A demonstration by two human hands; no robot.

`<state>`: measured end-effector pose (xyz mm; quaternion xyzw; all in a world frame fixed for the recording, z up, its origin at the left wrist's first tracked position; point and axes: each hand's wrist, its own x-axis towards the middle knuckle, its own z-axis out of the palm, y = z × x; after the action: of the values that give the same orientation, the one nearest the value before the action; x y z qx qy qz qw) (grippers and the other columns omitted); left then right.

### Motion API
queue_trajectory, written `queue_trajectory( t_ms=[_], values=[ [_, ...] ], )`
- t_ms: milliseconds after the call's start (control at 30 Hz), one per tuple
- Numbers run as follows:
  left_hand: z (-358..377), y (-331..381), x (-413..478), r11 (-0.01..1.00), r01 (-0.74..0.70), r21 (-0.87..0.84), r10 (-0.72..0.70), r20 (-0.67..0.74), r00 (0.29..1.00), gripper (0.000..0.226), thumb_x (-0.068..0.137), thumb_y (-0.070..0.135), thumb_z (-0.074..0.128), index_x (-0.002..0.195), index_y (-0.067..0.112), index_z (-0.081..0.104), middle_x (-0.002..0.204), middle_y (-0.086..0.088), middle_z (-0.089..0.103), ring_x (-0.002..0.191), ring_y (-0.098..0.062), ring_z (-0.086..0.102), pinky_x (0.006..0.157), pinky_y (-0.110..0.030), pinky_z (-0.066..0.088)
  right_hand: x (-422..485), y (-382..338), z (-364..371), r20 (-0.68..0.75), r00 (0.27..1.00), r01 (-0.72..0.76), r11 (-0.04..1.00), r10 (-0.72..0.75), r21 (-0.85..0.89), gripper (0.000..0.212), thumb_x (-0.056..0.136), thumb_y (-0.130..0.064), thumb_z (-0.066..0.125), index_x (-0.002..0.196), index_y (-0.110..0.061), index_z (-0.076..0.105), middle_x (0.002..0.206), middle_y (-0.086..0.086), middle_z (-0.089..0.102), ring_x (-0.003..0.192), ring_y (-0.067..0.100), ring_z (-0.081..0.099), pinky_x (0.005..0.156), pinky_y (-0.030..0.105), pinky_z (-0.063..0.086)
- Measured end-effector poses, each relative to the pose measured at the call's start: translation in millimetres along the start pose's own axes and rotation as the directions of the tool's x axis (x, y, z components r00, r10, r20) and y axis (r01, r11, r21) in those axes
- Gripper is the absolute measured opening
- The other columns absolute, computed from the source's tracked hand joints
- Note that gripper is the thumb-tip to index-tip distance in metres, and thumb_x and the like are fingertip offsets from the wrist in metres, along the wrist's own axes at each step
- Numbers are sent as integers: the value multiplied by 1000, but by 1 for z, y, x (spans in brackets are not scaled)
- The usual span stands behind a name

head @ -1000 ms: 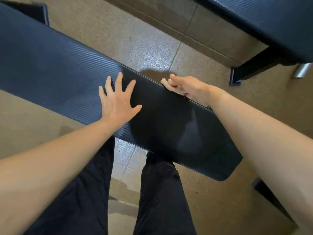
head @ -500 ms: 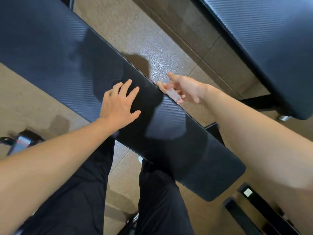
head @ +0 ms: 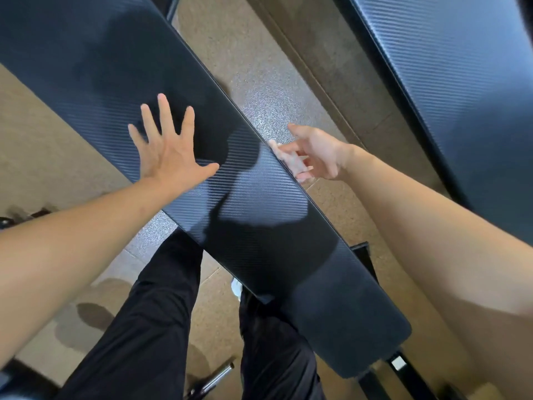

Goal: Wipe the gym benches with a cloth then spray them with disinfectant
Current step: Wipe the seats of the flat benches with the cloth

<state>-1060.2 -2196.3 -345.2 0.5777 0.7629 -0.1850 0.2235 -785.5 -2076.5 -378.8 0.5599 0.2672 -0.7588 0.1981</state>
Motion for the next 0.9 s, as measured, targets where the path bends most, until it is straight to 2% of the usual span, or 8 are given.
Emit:
queue_trajectory(
  t_ms=[133,233,367,467,633,700,767,900],
  values=[
    [1,-11,4,998,-21,-65,26,76,997,117,77,74,68,162,27,2,168,-23,-11,153,-52,-3,118,-71,20,12,-27,12,-38,999,-16,1000,16,17,85,83,-79,40,130,-13,67,114,1,58,94,22,50,64,30,44],
    [-6,-20,5,996,-51,-79,58,89,994,111,80,71,67,162,31,4,169,-19,-9,154,-49,1,119,-65,25,17,-49,21,-69,998,1,999,2,37,82,87,-76,41,133,-12,64,112,2,59,87,23,50,67,35,38],
    [-23,-44,11,990,-123,-75,129,77,989,95,81,67,69,159,37,24,167,-12,13,146,-41,23,104,-56,42,24,-76,33,-79,997,22,996,-16,81,86,84,-74,46,138,-9,59,102,1,53,71,18,45,61,32,32],
    [-35,-64,20,973,-191,-127,198,46,979,80,81,52,77,151,28,46,156,-9,35,130,-37,39,94,-54,49,29,-99,40,-63,997,47,993,-40,105,84,91,-71,44,140,-4,56,106,2,52,67,17,47,58,31,31],
    [-57,-86,44,928,-204,-311,233,59,971,58,90,39,72,144,24,56,139,4,54,123,-25,53,88,-48,54,36,-147,57,-29,996,82,992,-80,99,74,97,-67,38,126,-5,66,85,1,60,57,16,44,59,33,27],
    [-66,-94,53,900,-212,-382,247,46,968,49,92,38,70,138,26,60,132,7,62,117,-22,61,89,-47,55,40,-164,63,-44,995,90,993,-87,80,75,95,-68,39,124,-4,67,91,2,57,60,17,43,59,33,29],
    [-73,-103,63,895,-216,-390,237,6,971,45,91,38,70,134,27,63,126,8,65,114,-21,63,87,-47,55,43,-179,69,-35,994,102,993,-100,66,71,97,-67,38,118,-7,69,87,3,54,63,17,39,59,33,27],
    [-82,-122,85,930,-162,-330,125,-129,984,55,86,40,75,136,20,63,133,-2,62,119,-30,56,86,-47,51,48,-210,81,-82,992,101,995,-98,25,72,98,-67,33,127,-11,68,103,-2,60,81,17,49,69,33,36]
  ],
)
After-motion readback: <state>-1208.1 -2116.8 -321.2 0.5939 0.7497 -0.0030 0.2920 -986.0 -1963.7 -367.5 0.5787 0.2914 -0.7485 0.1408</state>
